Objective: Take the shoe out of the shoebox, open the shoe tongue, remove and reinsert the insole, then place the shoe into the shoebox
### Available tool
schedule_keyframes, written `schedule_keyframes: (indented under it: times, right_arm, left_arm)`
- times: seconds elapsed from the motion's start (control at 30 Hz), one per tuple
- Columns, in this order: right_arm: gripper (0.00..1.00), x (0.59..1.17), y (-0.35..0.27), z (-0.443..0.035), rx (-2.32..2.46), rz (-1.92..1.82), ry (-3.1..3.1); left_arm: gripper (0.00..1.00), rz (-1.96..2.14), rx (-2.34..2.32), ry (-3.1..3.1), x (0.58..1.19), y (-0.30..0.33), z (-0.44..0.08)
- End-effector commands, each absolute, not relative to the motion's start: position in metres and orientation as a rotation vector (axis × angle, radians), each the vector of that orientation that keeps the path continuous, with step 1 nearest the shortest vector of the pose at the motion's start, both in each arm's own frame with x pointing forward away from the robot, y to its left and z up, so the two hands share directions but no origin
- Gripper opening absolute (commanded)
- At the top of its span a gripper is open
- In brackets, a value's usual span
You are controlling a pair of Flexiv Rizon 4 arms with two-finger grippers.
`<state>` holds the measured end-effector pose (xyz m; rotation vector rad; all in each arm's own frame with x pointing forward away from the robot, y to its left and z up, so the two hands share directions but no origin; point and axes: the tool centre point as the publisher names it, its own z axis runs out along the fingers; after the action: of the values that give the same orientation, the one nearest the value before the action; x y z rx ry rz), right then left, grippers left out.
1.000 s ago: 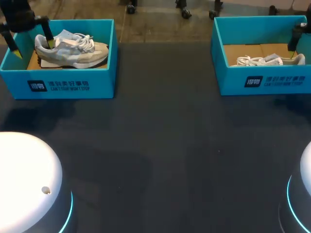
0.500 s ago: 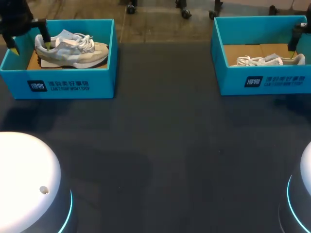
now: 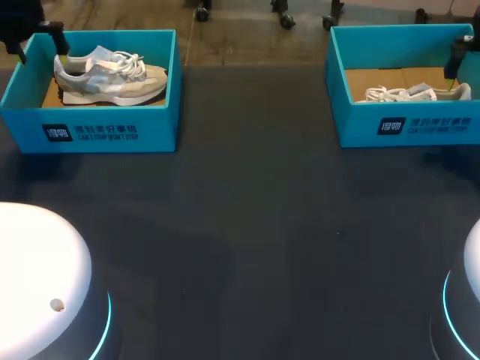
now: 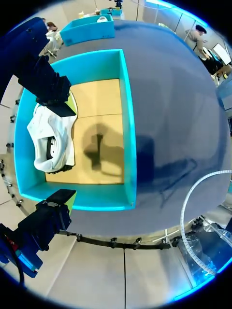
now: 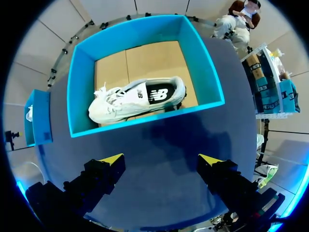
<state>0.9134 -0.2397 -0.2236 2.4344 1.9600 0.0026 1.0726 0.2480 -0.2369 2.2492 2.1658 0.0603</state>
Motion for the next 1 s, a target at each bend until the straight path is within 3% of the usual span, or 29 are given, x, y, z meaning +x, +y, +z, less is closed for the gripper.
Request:
schedule_keyframes:
  times: [0.03,0.6,1.0]
  right_arm:
    - [1.0,0.914,-0.24,-0.223,2.434,0.002,1.962]
    - [1.0,0.914,-0.24,-0.223,2.434,0.002,1.962]
    - [1.0,0.914,-0.24,-0.223,2.434,0.002,1.962]
  left_arm:
    - [1.0,0.085,2.236,2.182,1.079,0.248,-0.239]
    - [1.0,0.095,2.195,2.248,1.2,0.261,-0.275]
    - [1.0,0.067,2.209,2.301,1.224,0.277,-0.303]
